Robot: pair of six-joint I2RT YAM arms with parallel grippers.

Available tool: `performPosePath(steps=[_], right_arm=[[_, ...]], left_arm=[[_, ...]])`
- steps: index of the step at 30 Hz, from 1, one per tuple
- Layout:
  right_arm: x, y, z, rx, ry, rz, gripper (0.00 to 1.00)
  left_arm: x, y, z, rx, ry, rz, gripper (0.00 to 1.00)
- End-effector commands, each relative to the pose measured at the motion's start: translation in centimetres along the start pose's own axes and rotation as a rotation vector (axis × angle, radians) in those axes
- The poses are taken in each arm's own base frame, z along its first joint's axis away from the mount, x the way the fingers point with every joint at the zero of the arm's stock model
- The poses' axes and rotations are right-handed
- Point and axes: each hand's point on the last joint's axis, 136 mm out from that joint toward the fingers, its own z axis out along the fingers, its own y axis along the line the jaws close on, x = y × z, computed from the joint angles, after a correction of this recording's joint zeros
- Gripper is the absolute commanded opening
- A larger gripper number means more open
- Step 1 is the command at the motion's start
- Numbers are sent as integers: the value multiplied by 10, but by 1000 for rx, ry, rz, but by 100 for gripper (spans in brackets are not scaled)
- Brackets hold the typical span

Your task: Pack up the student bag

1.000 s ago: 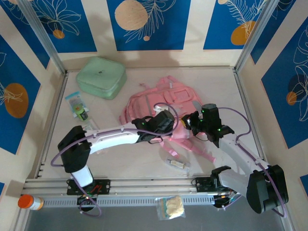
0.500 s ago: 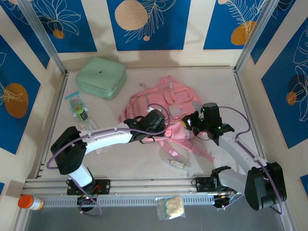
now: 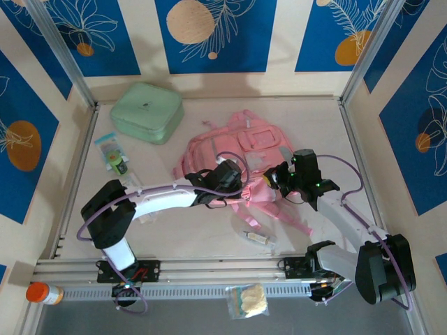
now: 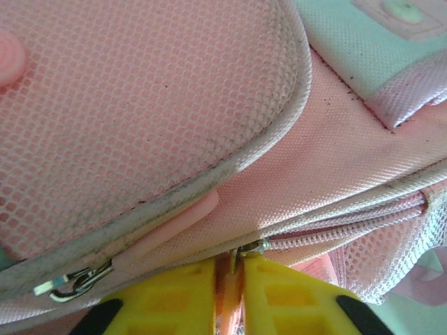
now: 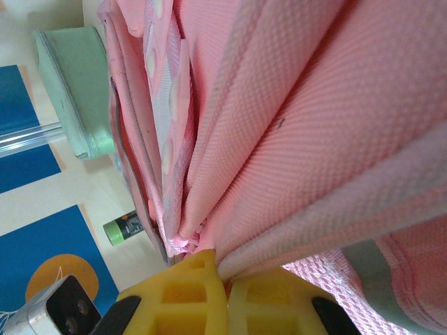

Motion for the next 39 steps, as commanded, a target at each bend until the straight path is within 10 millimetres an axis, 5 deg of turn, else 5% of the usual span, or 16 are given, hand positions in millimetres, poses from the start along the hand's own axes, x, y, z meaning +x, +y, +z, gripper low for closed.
performPosePath(steps=[1, 5, 14, 17, 22, 24, 30, 39], right_arm=[[-1, 35, -11, -83, 4, -75, 0], [-7, 35, -14, -79, 0, -98, 0], [-48, 44, -11, -97, 56, -127, 0], [-65, 50, -3, -86, 79, -148, 0], [-85, 66, 15, -88, 129, -185, 0], [-85, 67, 17, -84, 145, -187, 1], [-75, 54, 6, -61, 138, -203, 27], [-41, 43, -9, -59, 152, -218, 35]], left_arm=[[-11, 30, -5, -109, -51, -7, 8], [-7, 51, -19, -185, -49, 7, 0], [21, 108, -39, -333, -9, 10, 0], [26, 105, -38, -304, 2, -3, 0], [23, 73, -27, -197, 1, -16, 0], [20, 68, -20, -198, 6, -5, 0], [13, 73, -4, -249, 7, 37, 0], [11, 78, 13, -262, 11, 50, 20]])
